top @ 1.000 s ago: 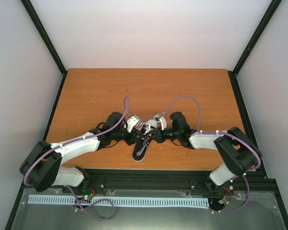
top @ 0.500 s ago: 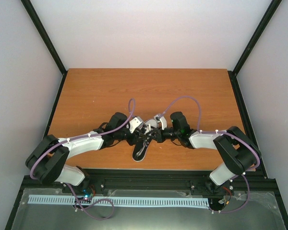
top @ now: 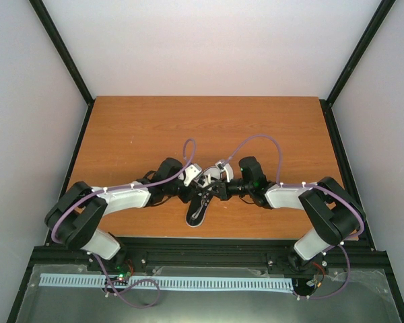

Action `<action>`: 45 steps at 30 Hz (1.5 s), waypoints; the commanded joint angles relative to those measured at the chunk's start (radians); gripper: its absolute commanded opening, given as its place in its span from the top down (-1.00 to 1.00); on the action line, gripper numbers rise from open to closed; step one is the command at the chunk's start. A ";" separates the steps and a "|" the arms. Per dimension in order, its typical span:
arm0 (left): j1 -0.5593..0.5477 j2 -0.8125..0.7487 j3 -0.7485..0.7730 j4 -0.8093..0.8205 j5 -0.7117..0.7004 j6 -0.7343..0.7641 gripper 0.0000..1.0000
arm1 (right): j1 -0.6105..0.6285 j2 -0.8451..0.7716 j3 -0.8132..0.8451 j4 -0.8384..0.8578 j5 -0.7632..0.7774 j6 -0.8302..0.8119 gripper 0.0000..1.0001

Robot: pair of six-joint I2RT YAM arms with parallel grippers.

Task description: Tie the shoes

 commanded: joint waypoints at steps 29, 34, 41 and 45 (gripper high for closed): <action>-0.011 -0.387 0.082 -0.327 0.131 -0.264 0.98 | -0.008 -0.047 0.008 -0.016 0.078 0.004 0.94; -0.011 -0.376 0.162 -0.462 0.162 -0.316 0.98 | -0.009 -0.033 0.016 -0.028 0.072 -0.003 0.94; -0.011 -0.367 0.231 -0.602 0.150 -0.381 0.98 | -0.009 -0.022 0.023 -0.045 0.072 -0.017 0.94; -0.011 -0.334 0.289 -0.733 0.013 -0.374 0.98 | -0.008 -0.023 0.024 -0.062 0.076 -0.027 0.89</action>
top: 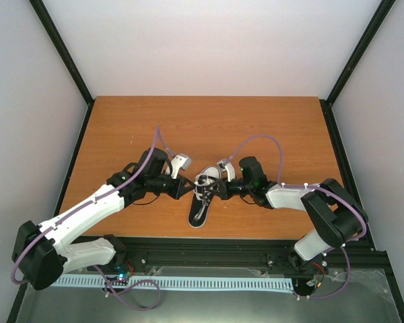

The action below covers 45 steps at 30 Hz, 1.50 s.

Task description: Tie the shoes

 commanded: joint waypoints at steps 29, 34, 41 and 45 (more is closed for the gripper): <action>-0.009 0.205 0.019 -0.077 -0.442 -0.072 0.98 | -0.012 -0.129 -0.057 -0.142 0.211 -0.086 0.02; -0.009 0.204 0.020 -0.073 -0.436 -0.076 0.98 | -0.012 -0.104 -0.055 -0.121 0.180 -0.092 0.09; -0.009 0.207 0.022 -0.073 -0.431 -0.075 0.98 | -0.012 -0.068 -0.031 -0.113 0.156 -0.102 0.13; -0.009 0.209 0.024 -0.073 -0.430 -0.074 0.98 | -0.011 -0.056 -0.027 -0.102 0.146 -0.099 0.13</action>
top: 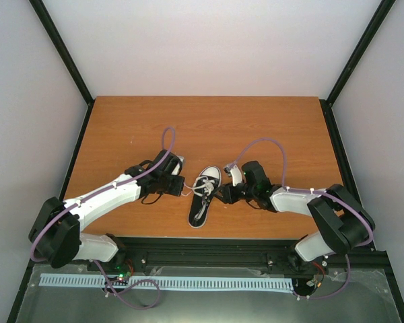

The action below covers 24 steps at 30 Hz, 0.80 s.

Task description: Tie the shoes

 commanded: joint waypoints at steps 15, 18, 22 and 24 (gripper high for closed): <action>-0.008 0.015 0.007 0.027 0.014 -0.010 0.98 | -0.002 0.042 0.053 0.055 -0.066 -0.033 0.24; -0.008 0.020 0.006 0.028 0.019 -0.010 0.99 | 0.000 0.049 0.063 0.053 -0.078 -0.041 0.25; -0.008 0.024 0.007 0.029 0.021 -0.009 0.98 | 0.000 0.061 0.081 0.047 -0.087 -0.052 0.36; -0.008 0.025 0.007 0.032 0.021 -0.009 0.98 | 0.001 0.071 0.089 0.041 -0.090 -0.057 0.48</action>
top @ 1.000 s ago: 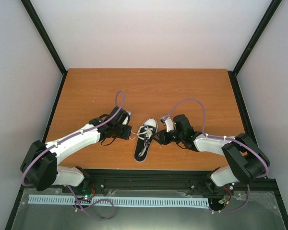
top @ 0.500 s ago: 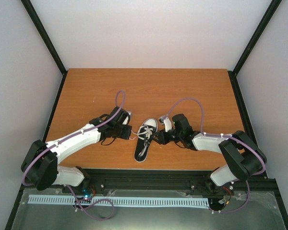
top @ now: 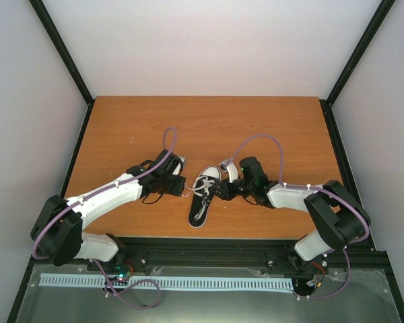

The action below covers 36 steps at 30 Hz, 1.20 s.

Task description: Tie the shoes

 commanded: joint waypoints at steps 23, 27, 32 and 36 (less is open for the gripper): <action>0.096 -0.063 -0.129 0.196 -0.019 -0.078 0.99 | -0.057 -0.247 0.003 -0.426 0.576 0.132 0.95; 0.135 -0.090 -0.172 0.230 -0.032 -0.101 0.98 | -0.129 -0.313 -0.036 -0.496 0.615 0.196 0.94; 0.162 -0.129 -0.206 0.245 -0.046 -0.129 0.99 | -0.216 -0.443 -0.061 -0.609 0.669 0.250 0.94; 0.172 -0.159 -0.229 0.245 -0.063 -0.144 0.98 | -0.267 -0.589 -0.063 -0.728 0.742 0.283 0.95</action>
